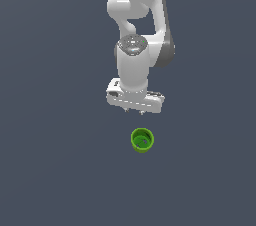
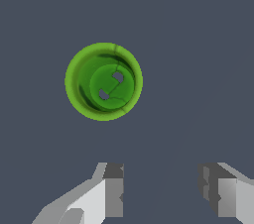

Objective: Pick up the object and move it to a goal position.

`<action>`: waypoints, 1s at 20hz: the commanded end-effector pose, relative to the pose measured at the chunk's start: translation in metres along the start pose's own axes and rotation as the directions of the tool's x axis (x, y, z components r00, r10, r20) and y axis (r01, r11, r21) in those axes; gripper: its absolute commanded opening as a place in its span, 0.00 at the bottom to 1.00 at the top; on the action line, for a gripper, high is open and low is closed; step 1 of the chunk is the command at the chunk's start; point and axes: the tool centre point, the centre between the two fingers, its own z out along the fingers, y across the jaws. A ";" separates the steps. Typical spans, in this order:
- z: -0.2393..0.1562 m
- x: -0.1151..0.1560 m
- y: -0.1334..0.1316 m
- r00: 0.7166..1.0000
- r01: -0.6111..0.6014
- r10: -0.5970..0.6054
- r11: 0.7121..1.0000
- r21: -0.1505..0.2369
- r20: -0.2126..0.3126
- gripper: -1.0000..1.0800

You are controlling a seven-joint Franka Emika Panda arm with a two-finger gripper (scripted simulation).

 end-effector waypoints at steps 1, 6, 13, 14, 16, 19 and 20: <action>0.004 0.001 -0.003 0.997 -0.074 0.074 0.997 0.015 0.002 0.62; 0.013 0.005 -0.008 0.971 -0.240 0.239 0.970 0.047 0.012 0.62; 0.025 0.010 -0.014 0.888 -0.460 0.458 0.884 0.084 0.040 0.62; 0.027 0.010 -0.015 0.872 -0.490 0.488 0.867 0.088 0.045 0.62; 0.031 0.012 -0.017 0.837 -0.548 0.545 0.831 0.095 0.055 0.62; 0.036 0.014 -0.019 0.776 -0.630 0.626 0.770 0.104 0.073 0.62; 0.038 0.014 -0.020 0.755 -0.656 0.651 0.747 0.107 0.079 0.62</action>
